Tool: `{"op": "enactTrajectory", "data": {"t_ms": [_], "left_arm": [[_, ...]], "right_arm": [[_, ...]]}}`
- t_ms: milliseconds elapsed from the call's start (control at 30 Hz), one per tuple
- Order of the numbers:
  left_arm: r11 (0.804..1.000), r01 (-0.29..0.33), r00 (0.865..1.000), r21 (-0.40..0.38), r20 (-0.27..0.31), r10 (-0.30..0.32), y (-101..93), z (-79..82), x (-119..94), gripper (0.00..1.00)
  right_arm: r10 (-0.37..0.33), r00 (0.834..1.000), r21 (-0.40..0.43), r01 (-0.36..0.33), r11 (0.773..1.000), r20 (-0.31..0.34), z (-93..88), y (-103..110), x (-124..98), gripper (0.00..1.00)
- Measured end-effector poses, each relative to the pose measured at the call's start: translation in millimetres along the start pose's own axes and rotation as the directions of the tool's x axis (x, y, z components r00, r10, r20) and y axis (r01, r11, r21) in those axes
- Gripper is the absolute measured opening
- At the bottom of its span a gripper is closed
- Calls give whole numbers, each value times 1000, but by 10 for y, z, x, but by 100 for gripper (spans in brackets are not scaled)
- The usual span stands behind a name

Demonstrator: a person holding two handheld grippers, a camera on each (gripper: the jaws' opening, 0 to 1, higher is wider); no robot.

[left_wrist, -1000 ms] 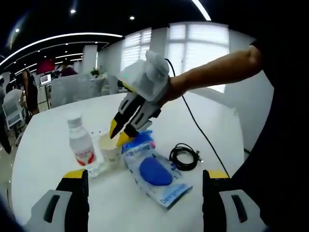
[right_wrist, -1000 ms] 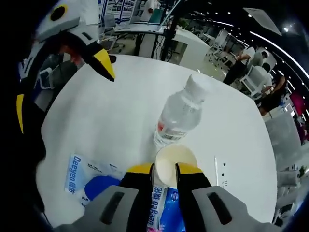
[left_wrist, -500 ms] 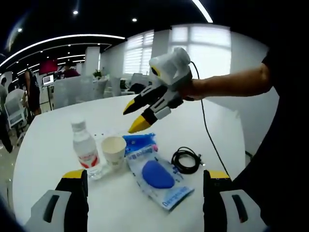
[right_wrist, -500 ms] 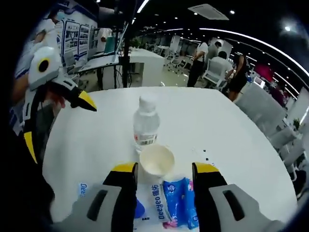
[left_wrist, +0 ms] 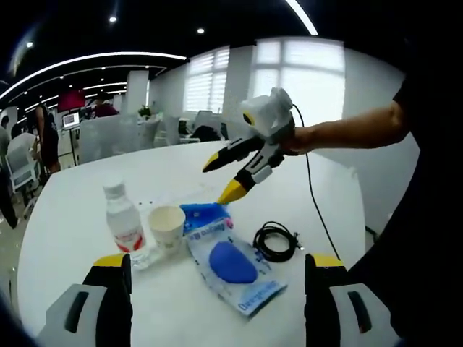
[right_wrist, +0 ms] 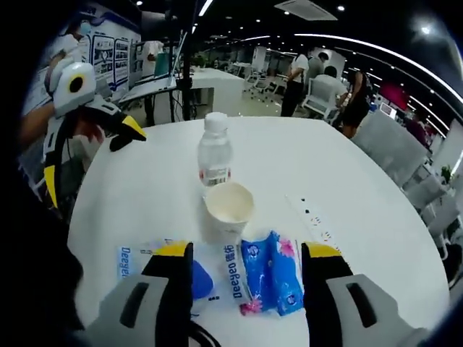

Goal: Arrange the tabletop items into an orderly group along one side of the table until the central work area is clear of visible clutter.

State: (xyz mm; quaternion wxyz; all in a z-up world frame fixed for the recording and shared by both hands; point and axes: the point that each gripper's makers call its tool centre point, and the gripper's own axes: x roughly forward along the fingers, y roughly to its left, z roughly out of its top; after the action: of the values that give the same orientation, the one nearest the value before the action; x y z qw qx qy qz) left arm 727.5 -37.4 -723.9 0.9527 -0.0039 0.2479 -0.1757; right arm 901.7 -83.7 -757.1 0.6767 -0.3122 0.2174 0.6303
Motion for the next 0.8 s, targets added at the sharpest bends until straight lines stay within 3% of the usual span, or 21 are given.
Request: {"op": "enactTrajectory", "data": {"t_ms": [200,367,567,800], "left_arm": [[1000,6,1000,-2,-4,-6,-15,-24,6,99],[1000,5,1000,-6,-6,-5,-1,-41,10,99],[1000,3,1000,0,-16,-3,14,-69,15,98],[1000,6,1000,-6,-17,-6,8,-75,22,97]], "right_arm": [[-1,998,-32,0,999,-56,-207,-123,116,49],[-4,995,-69,-3,998,-98,-374,-175,268,37],[-17,995,-76,10,997,-96,-430,-202,396,24],[-28,990,-43,22,999,-141,-577,-247,508,18]]}}
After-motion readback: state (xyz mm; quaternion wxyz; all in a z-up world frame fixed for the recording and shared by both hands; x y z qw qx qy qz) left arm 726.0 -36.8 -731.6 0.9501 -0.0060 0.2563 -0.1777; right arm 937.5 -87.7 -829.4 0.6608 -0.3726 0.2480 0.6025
